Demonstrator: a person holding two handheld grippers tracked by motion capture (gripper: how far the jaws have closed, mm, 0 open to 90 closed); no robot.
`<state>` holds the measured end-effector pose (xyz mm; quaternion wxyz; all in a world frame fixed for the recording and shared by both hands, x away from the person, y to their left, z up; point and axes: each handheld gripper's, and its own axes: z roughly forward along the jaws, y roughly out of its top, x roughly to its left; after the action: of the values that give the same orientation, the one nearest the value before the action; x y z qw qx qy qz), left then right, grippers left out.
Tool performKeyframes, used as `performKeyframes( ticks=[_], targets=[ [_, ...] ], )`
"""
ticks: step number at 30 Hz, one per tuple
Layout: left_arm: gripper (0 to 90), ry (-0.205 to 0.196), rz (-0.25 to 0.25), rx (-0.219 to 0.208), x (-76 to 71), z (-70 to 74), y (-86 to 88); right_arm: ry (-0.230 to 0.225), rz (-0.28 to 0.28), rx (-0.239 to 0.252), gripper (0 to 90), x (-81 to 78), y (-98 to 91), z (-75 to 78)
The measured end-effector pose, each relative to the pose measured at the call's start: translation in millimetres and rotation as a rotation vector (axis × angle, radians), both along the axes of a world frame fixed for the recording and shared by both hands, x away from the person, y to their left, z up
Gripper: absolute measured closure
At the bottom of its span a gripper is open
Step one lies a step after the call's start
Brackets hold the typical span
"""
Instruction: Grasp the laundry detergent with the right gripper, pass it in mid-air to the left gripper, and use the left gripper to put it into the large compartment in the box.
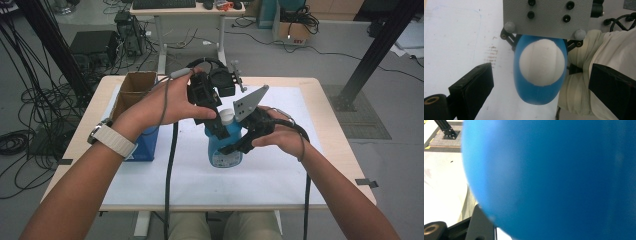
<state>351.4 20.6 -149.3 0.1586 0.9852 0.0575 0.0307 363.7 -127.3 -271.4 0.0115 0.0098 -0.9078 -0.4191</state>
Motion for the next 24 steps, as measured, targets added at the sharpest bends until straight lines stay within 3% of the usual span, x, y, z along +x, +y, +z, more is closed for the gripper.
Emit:
performKeyframes(
  ticks=[24],
  targets=[
    [6.1,0.005,-0.005,-0.003,-0.2,-1.4,0.4,0.0,0.003,-0.003,43.4,1.0,-0.8,-0.9]
  ],
)
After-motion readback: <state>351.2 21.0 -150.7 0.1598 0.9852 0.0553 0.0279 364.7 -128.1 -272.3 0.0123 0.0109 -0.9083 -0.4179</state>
